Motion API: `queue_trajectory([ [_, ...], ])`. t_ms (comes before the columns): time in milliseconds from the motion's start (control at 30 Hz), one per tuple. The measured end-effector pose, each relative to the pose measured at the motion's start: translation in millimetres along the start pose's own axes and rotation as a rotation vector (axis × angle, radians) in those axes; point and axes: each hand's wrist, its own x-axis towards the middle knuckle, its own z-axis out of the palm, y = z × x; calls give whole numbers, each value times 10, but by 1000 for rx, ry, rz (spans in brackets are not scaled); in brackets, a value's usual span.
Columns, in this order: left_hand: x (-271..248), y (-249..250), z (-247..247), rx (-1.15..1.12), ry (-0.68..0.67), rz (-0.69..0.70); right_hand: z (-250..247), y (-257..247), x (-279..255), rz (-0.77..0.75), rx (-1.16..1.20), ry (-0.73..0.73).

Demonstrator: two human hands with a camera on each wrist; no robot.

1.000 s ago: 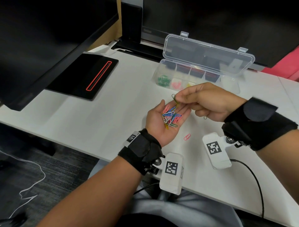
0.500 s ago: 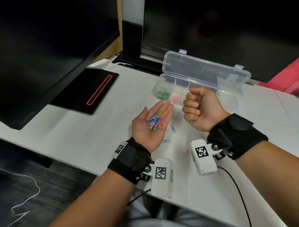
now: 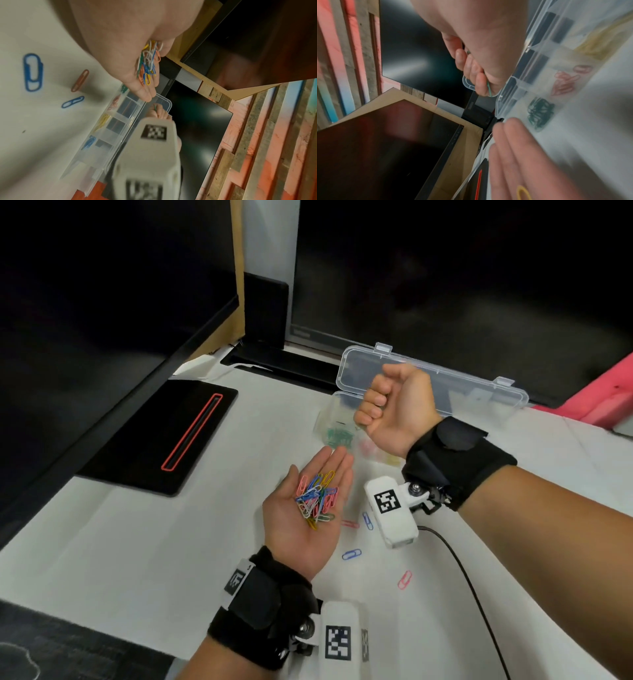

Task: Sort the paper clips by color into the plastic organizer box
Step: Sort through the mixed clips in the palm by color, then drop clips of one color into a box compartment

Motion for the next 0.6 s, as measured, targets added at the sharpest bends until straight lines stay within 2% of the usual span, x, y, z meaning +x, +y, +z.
queue_trajectory([
  [100,3,0,-1,35,10,3,137,-28,159,-106,-53,13],
  [200,-12,6,-3,61,12,6,209,22,304,-148,-143,51],
  [367,-13,14,-11,46,42,21,151,107,439,-105,-237,141],
  [600,-5,11,-6,34,41,1,133,91,379,-72,-406,127],
])
